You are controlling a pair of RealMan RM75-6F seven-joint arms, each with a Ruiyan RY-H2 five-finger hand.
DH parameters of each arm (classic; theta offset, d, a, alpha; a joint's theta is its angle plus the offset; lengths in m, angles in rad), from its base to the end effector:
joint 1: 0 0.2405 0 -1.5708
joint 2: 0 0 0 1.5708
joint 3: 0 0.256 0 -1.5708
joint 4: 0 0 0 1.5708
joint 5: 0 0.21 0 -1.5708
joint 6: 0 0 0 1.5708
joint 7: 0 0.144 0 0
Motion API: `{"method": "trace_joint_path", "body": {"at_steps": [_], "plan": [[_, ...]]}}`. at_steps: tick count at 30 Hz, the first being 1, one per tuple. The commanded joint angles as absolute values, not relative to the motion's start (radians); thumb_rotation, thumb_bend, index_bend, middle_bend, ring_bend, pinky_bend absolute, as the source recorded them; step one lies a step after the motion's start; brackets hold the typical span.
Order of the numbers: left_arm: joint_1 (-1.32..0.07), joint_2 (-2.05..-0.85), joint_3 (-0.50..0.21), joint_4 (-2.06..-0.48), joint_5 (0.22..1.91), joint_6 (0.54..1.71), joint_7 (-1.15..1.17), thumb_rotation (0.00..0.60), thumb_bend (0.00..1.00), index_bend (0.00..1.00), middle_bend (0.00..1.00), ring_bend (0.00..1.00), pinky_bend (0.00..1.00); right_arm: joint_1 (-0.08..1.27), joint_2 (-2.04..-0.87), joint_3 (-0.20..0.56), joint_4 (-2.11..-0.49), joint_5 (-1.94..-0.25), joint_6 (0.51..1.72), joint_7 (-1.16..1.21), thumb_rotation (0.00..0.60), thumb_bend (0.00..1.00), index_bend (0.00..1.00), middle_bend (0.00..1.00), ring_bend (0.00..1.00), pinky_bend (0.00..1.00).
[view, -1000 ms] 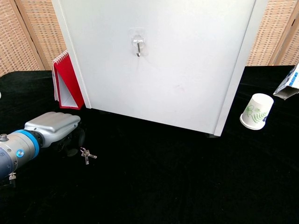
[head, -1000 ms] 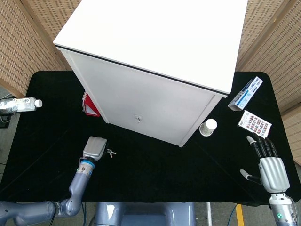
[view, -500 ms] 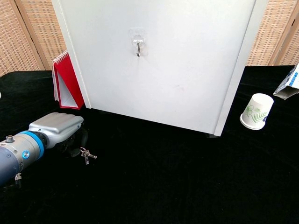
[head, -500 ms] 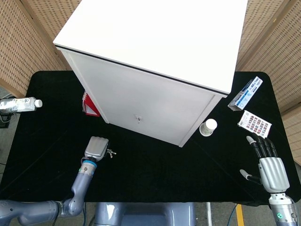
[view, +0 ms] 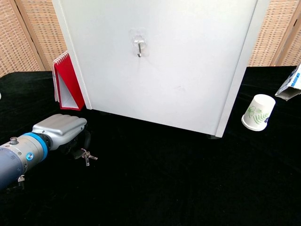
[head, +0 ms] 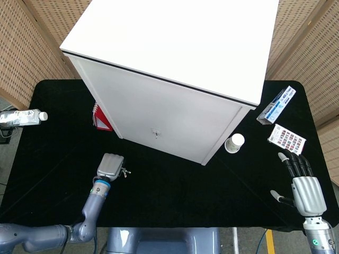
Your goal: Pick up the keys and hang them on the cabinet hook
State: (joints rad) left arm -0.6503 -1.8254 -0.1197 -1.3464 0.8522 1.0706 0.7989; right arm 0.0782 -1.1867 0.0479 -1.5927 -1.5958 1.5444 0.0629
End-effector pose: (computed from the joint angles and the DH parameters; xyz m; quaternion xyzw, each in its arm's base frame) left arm -0.1838 0.2965 -0.0927 -0.7528 -0.3773 -0.2187 0.4930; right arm -0.2941 -0.1775 0.1418 0.5882 -0.3855 0.4527 0.5482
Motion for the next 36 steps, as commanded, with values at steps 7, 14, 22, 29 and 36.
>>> {"method": "trace_joint_path", "body": {"at_steps": [7, 14, 22, 29, 36], "plan": [[-0.655, -1.838, -0.118, -1.335, 0.845, 1.071, 0.802, 0.6, 0.44, 0.52, 0.9, 0.94, 0.85, 0.078, -1.185, 0.048, -1.595, -1.596, 1.545, 0.066, 0.6, 0.13, 0.0, 0.0, 0.0, 0.0], [-0.656, -1.848, -0.114, -1.323, 0.849, 1.077, 0.802, 0.6, 0.44, 0.53, 0.9, 0.94, 0.85, 0.077, -1.182, 0.05, -1.595, -1.594, 1.548, 0.073, 0.6, 0.13, 0.0, 0.0, 0.0, 0.0], [-0.655, -1.848, -0.11, -1.322, 0.852, 1.078, 0.802, 0.6, 0.48, 0.53, 0.9, 0.94, 0.85, 0.077, -1.182, 0.048, -1.596, -1.597, 1.548, 0.073, 0.6, 0.13, 0.0, 0.0, 0.0, 0.0], [-0.652, -1.837, -0.105, -1.328, 0.867, 1.083, 0.793, 0.6, 0.48, 0.54, 0.9, 0.94, 0.85, 0.076, -1.18, 0.05, -1.597, -1.593, 1.548, 0.076, 0.6, 0.13, 0.0, 0.0, 0.0, 0.0], [-0.646, -1.78, -0.093, -1.412, 0.941, 1.118, 0.777, 0.6, 0.48, 0.54, 0.9, 0.94, 0.85, 0.077, -1.18, 0.049, -1.599, -1.591, 1.543, 0.074, 0.6, 0.13, 0.0, 0.0, 0.0, 0.0]]}}
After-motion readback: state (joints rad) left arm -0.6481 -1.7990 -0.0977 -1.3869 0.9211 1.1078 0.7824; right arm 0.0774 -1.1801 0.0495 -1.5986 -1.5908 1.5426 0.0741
